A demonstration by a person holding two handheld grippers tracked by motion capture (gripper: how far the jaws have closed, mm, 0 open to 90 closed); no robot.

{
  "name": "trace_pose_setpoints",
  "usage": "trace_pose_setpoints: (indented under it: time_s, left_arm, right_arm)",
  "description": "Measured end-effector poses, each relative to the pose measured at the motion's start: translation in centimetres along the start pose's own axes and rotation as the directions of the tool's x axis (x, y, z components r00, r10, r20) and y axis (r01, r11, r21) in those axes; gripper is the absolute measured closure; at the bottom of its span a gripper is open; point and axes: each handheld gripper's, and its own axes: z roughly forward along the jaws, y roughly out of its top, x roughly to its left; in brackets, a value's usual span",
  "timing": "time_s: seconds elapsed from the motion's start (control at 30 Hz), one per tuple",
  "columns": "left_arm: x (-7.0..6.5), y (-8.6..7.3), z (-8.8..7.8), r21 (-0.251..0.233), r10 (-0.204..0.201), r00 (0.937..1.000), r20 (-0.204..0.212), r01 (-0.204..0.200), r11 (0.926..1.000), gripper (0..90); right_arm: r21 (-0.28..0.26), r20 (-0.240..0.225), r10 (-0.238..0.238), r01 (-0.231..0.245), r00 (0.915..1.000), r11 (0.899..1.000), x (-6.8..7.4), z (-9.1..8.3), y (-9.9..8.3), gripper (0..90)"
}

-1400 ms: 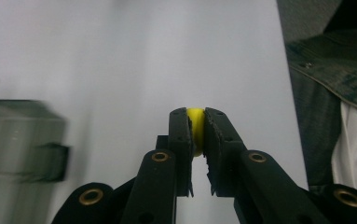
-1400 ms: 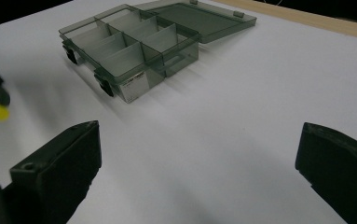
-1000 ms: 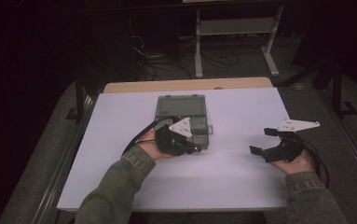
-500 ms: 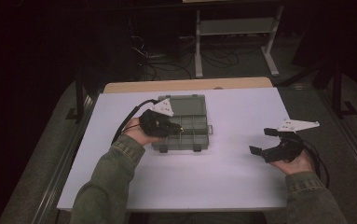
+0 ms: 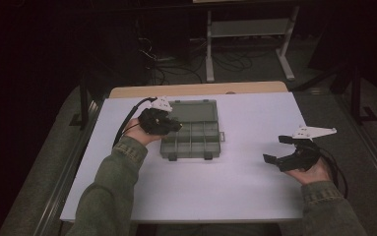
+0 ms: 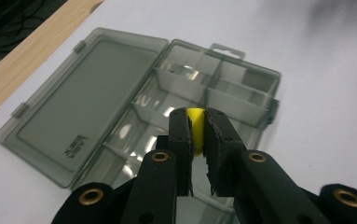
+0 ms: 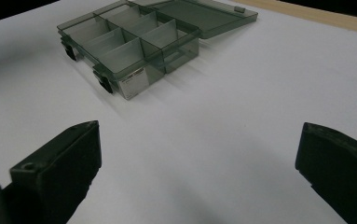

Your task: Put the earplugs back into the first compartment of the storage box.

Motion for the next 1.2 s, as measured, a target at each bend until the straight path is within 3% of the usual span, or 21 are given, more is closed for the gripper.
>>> trace_pose_setpoints:
  time_s: [0.17,0.33,0.6,1.1,1.2]
  left_arm:
    - [0.8,-0.3,0.2,-0.002,-0.024,0.9995,-0.022,0.024,0.9997,81.7]
    - [2.2,-1.1,0.6,-0.030,-0.094,0.9954,-0.017,0.094,0.9952,81.7]
    - [3.6,-2.5,1.7,-0.002,-0.153,0.9867,-0.055,0.153,0.9882,81.7]
    - [4.7,-3.9,4.4,0.106,-0.181,0.9812,-0.067,0.187,0.9765,80.9]
    - [4.7,-4.0,4.6,0.104,-0.194,0.9794,-0.054,0.199,0.9744,68.0]
  right_arm:
    - [0.000,0.000,-0.001,0.001,1.0000,1.000,0.0,0.0,0.0,0.0]
    - [0.002,-0.001,-0.001,0.001,1.0000,1.000,0.1,0.1,0.0,0.0]
    - [0.004,0.001,-0.001,0.001,1.0000,1.000,0.0,0.0,0.0,0.0]
    - [0.001,0.004,0.000,0.000,1.0000,1.000,0.0,-0.1,-0.1,0.0]
    - [0.000,0.003,0.001,-0.001,1.0000,1.000,0.0,-0.1,-0.1,0.0]
